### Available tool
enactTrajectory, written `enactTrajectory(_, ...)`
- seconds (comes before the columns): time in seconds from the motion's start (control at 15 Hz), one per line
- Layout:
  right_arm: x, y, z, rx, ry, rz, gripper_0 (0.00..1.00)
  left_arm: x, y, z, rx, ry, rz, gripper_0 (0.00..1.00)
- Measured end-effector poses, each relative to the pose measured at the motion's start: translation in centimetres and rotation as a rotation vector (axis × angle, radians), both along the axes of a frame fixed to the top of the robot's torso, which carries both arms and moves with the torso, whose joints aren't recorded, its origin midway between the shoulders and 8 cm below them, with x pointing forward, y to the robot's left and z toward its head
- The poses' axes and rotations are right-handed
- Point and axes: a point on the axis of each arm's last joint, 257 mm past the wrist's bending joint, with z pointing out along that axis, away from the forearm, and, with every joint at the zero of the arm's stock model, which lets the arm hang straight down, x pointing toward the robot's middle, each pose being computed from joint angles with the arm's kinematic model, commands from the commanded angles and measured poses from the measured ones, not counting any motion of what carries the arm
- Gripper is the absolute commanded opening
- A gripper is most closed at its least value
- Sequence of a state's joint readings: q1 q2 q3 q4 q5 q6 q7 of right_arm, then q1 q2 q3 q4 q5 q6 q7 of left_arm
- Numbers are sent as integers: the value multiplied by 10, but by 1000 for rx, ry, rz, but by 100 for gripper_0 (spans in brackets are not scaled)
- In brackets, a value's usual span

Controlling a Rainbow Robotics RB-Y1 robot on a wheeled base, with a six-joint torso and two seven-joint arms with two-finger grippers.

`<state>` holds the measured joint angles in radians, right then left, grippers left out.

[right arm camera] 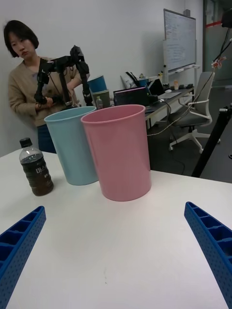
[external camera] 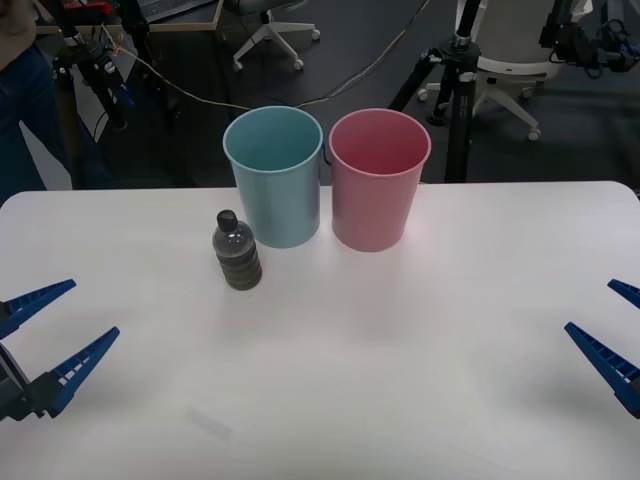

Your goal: Grasp the object on the table and drop it into the matching bin: aluminum can to the light blue bin, PET bottle to the pink bin.

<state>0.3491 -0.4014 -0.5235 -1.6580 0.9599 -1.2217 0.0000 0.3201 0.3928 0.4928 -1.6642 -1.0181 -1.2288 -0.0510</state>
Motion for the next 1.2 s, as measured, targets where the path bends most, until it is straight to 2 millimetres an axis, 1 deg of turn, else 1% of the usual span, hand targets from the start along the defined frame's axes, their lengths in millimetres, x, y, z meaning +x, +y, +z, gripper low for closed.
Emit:
enactTrajectory(0.13, 0, 0, 0, 0, 0, 0, 100, 0, -1, -5, 39, -26, 7, 100)
enactTrajectory(0.27, 0, 0, 0, 0, 0, 0, 100, 1, -2, -12, 41, -30, 10, 100)
enactTrajectory(0.4, 0, 0, 0, 0, 0, 0, 100, 3, 3, -17, 53, -44, 25, 100)
enactTrajectory(0.53, 0, 0, 0, 0, 0, 0, 100, 5, 6, -29, 72, -49, 38, 100)
enactTrajectory(0.73, 0, 0, 0, 0, 0, 0, 100, 16, 8, -49, 79, -48, 50, 100)
enactTrajectory(0.87, 0, 0, 0, 0, 0, 0, 100, 23, 9, -55, 81, -39, 67, 100)
enactTrajectory(1.0, 0, 0, 0, 0, 0, 0, 100, 32, 4, -59, 80, -31, 77, 100)
enactTrajectory(1.2, 0, 0, 0, 0, 0, 0, 100, 45, -10, -66, 61, -18, 60, 100)
